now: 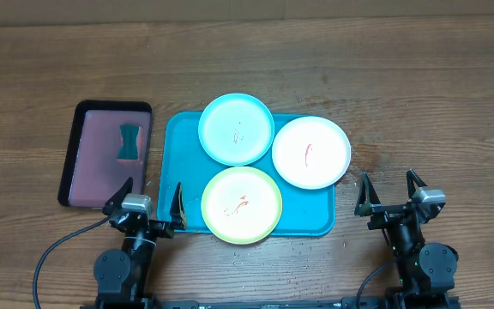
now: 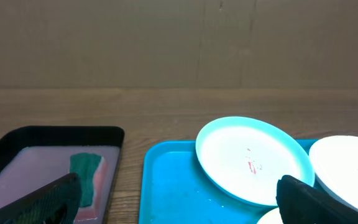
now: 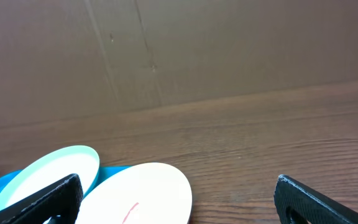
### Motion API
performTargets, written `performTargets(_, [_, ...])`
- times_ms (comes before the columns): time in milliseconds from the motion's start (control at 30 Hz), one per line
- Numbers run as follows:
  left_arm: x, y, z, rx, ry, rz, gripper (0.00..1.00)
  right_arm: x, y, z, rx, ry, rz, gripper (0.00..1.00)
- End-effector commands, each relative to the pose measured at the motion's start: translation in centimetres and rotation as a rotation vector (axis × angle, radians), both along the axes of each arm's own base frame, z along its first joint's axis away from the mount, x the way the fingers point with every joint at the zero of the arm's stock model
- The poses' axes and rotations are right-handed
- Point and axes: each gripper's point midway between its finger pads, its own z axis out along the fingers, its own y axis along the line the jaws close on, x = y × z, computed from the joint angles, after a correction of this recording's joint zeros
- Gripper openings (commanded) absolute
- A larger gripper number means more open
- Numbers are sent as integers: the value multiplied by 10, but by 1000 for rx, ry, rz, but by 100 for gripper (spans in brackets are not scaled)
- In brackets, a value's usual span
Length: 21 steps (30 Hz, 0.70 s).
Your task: Clean dirty plates on tray and stack at the side
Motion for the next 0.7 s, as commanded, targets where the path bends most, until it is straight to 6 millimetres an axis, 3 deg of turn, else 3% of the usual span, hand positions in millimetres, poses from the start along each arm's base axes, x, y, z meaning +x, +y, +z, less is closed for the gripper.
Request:
performTargets(0, [1, 7, -2, 49, -4, 41, 100, 0, -3, -1, 2, -6, -13, 100])
performTargets(500, [1, 7, -1, 31, -2, 42, 100, 1, -4, -1, -1, -9, -22, 100])
performTargets(667, [0, 7, 1, -16, 7, 46, 100, -1, 5, 7, 7, -38, 34, 100])
